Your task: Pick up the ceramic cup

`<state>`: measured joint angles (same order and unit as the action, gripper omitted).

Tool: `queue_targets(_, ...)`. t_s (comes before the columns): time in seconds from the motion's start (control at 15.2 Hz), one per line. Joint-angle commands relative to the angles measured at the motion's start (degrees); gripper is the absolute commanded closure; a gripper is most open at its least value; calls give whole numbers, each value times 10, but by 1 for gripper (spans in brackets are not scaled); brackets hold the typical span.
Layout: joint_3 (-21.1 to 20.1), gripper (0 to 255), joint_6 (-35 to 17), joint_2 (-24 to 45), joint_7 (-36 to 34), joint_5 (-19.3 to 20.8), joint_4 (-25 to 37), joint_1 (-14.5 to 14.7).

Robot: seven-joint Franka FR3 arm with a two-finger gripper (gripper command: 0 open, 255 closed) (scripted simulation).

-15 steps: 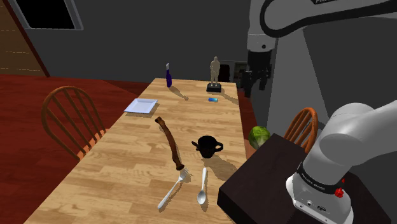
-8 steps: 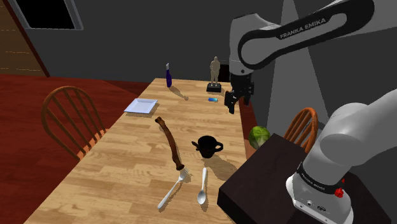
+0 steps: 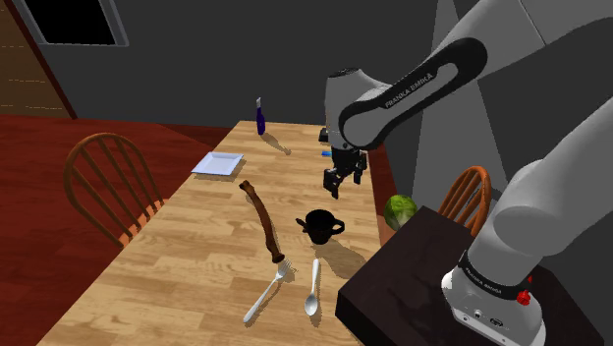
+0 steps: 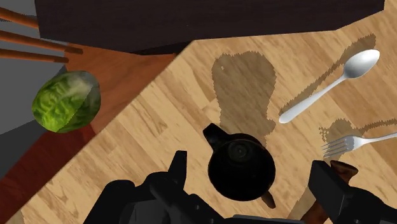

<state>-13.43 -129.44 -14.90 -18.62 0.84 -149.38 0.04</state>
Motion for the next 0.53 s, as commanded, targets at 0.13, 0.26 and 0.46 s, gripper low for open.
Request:
queue_targets(0.13, -18, 0, -74, 98, -49, 46, 22, -10)
queue_targets(0.26, -22, 0, -105, 151, -82, 79, 40, -11)
queue_targets(0.46, -19, 0, -141, 229, -135, 137, 74, -7)
